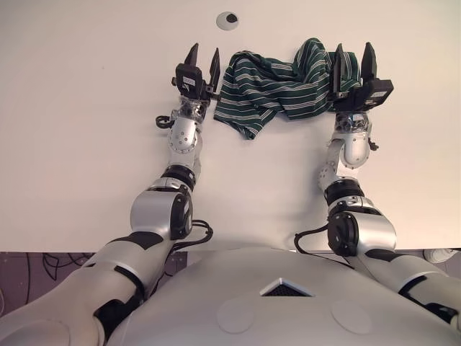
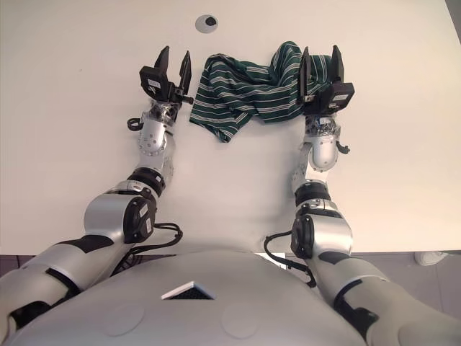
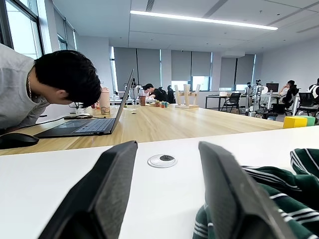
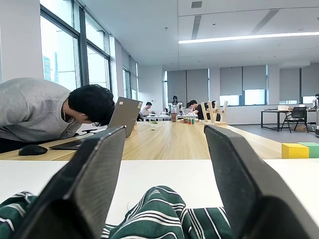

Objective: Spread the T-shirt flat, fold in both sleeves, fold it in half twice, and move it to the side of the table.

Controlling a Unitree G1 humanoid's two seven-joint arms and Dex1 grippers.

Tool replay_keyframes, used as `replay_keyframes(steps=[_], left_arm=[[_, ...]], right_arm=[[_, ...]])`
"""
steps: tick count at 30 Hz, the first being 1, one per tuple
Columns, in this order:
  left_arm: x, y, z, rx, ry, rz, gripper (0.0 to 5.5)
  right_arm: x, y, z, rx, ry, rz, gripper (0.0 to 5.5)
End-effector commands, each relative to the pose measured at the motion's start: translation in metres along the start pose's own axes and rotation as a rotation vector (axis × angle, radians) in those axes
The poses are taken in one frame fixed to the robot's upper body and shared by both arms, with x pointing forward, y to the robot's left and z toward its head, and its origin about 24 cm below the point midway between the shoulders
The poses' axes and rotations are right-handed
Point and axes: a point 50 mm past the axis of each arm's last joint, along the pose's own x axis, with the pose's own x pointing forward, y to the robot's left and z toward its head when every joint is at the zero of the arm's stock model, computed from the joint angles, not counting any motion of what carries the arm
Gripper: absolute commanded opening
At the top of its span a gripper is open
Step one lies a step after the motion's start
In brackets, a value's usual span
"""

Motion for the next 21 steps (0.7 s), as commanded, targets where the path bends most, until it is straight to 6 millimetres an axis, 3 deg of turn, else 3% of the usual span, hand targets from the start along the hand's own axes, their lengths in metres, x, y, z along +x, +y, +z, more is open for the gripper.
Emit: replay_keyframes(steps=[1,11,14,17,21], left_arm=[[0.005,-0.002,0.003,0.003,-0.003,-0.01,2.22],[0.006,-0.004,0.002,0.002,0.002,-0.014,2.22],[0.012,0.005,0.007,-0.026,0.002,-0.041,2.22],[0.02,0.014,0.022,0.076,-0.059,-0.168,2.22],[0.03,0.016,0.038,0.164,-0.076,-0.375,2.22]], right_arm=[[-0.043,-0.013,-0.021,-0.012,0.165,-0.049,2.87],[-0.043,-0.012,-0.021,-0.021,0.175,-0.015,2.87],[-0.036,-0.004,-0.013,-0.108,0.159,0.113,2.87],[-0.02,-0.005,-0.001,-0.242,0.186,0.245,2.87],[-0.013,-0.007,0.011,-0.44,0.353,0.466,2.87]])
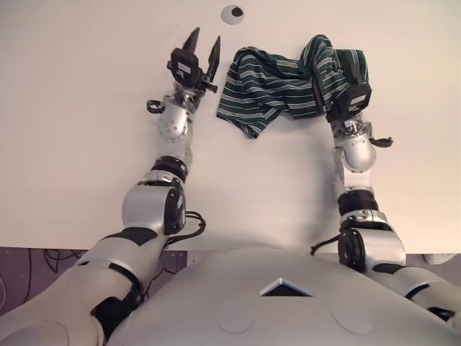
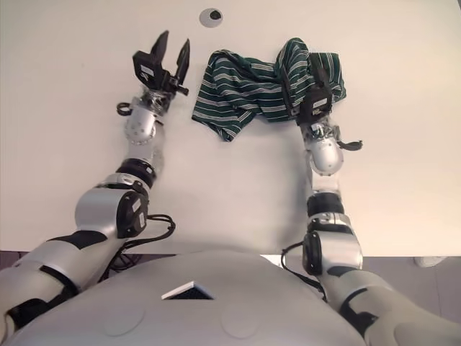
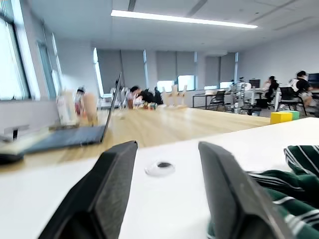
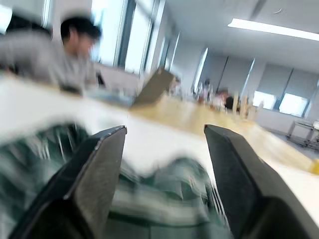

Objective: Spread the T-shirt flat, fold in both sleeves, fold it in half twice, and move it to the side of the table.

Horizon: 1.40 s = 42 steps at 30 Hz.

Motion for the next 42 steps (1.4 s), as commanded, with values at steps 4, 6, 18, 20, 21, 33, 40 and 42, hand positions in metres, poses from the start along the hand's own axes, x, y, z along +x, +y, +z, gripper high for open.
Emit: replay_keyframes(steps=[4,6,18,20,21,33,40,42], left_arm=[[0.022,0.007,0.019,0.035,0.066,-0.326,2.22],[0.025,0.009,0.015,0.057,0.17,-0.415,2.22],[0.049,0.018,0.014,0.027,0.443,-0.5,2.22],[0.052,0.015,0.013,0.021,0.469,-0.496,2.22],[0.053,0.014,0.012,0.014,0.48,-0.492,2.22],[0.05,-0.005,-0.006,-0.027,0.615,-0.471,1.62],[0.047,-0.005,-0.01,-0.032,0.64,-0.455,0.45],[0.044,-0.007,-0.012,-0.028,0.655,-0.479,0.24]], right_arm=[[-0.002,-0.011,0.007,-0.214,0.285,0.247,2.87],[0.001,-0.015,0.008,-0.244,0.324,0.265,2.87],[0.004,-0.012,0.015,-0.202,0.32,0.245,2.87],[0.005,-0.011,0.017,-0.198,0.306,0.243,2.87],[0.005,-0.01,0.018,-0.197,0.301,0.243,2.87],[0.006,0.002,0.031,-0.175,0.231,0.253,2.91],[0.007,0.002,0.033,-0.171,0.223,0.251,2.91],[0.01,-0.003,0.031,-0.183,0.23,0.238,2.91]])
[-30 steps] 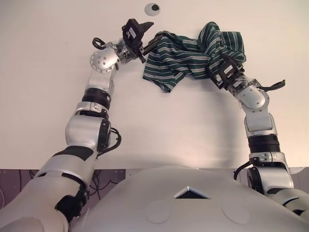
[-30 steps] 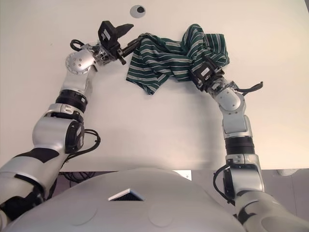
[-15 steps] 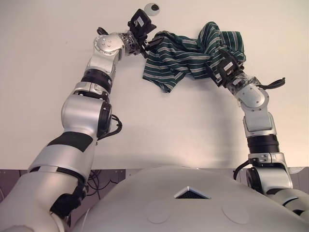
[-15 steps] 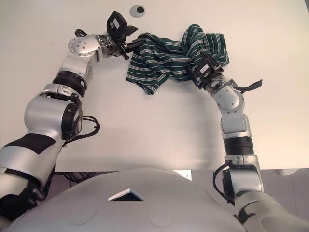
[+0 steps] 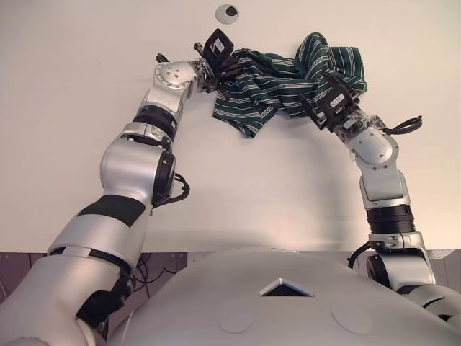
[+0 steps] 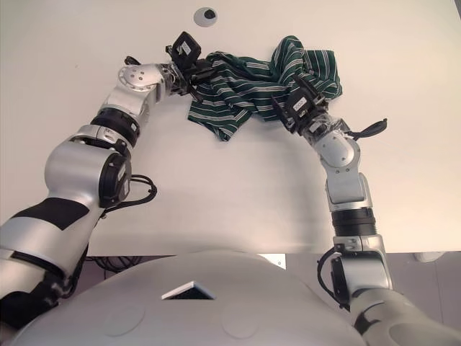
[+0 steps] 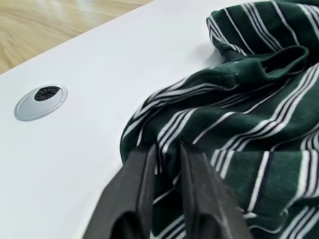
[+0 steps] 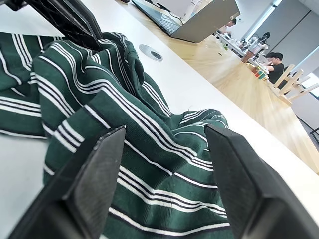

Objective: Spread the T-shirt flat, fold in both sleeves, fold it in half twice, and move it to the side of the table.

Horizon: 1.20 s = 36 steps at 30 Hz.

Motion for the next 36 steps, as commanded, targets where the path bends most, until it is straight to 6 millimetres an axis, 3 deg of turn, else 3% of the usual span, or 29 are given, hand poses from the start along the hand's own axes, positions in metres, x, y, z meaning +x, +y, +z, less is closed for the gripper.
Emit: replay_keyframes(steps=[1,8,14,18,24,36], left_arm=[[0.0,-0.003,-0.005,0.014,0.037,-0.031,0.06],[-0.008,-0.016,-0.037,0.017,0.111,-0.168,0.03],[-0.041,-0.023,-0.056,0.137,0.096,-0.521,0.03],[-0.068,-0.024,-0.065,0.191,0.073,-0.616,0.03],[-0.09,-0.03,-0.049,0.227,0.007,-0.58,0.03],[-0.106,-0.027,-0.028,0.125,-0.13,-0.416,1.68]], right_arm=[[0.004,-0.008,-0.001,-0.003,0.01,-0.022,2.91],[0.007,-0.039,0.002,-0.039,-0.001,-0.094,2.91],[-0.005,-0.054,0.006,-0.052,-0.017,-0.12,2.91],[-0.015,-0.059,0.013,-0.032,-0.049,-0.122,2.91],[-0.019,-0.052,0.012,-0.012,-0.053,-0.115,2.91],[-0.022,-0.045,0.006,0.014,-0.04,-0.117,2.91]])
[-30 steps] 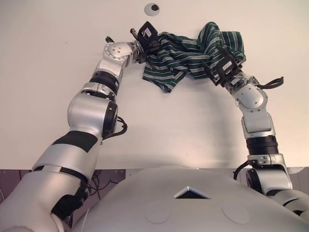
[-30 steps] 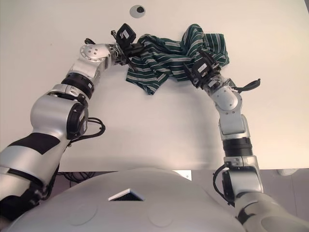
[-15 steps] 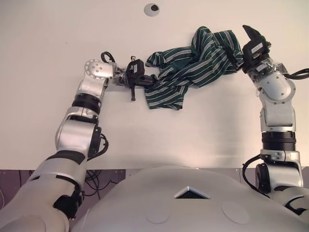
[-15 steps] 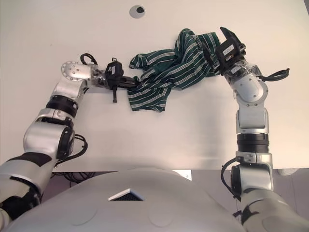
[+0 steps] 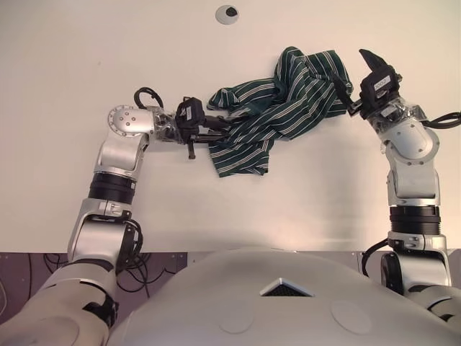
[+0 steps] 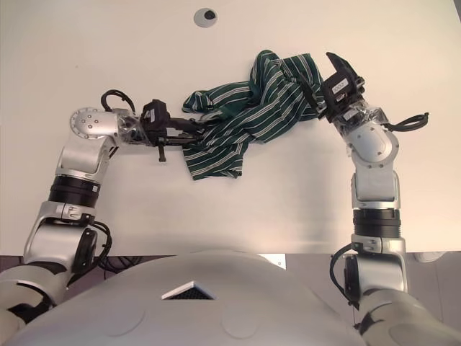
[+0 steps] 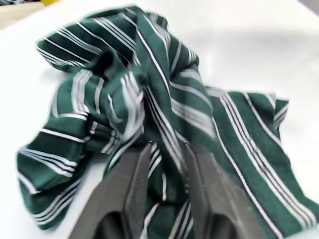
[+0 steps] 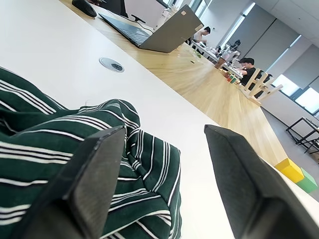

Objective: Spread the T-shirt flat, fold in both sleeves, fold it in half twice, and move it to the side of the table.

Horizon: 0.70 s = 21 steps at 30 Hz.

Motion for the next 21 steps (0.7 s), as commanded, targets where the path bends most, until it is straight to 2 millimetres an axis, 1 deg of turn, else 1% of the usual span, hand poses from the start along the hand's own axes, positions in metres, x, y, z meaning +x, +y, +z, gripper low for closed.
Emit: replay_keyframes(steps=[1,3,7,13,17,21], left_arm=[[-0.008,0.005,0.005,-0.011,-0.018,0.063,1.8],[-0.01,0.007,0.004,-0.014,-0.023,0.093,2.07],[-0.015,0.011,0.008,-0.009,-0.066,0.13,2.73],[-0.012,0.015,0.001,-0.037,-0.054,0.167,2.73],[-0.003,0.019,-0.006,-0.067,-0.017,0.184,2.73],[0.005,0.025,-0.014,-0.097,0.012,0.206,2.19]], right_arm=[[-0.001,-0.001,0.0,0.004,0.001,-0.007,2.91],[0.0,0.0,0.0,0.005,-0.002,-0.005,2.91],[0.0,0.0,0.0,0.006,-0.002,-0.004,2.91],[0.001,0.002,-0.001,0.006,-0.002,0.001,2.91],[0.0,0.002,-0.001,0.005,-0.003,-0.001,2.91],[-0.001,0.003,0.0,0.006,-0.007,0.002,2.91]])
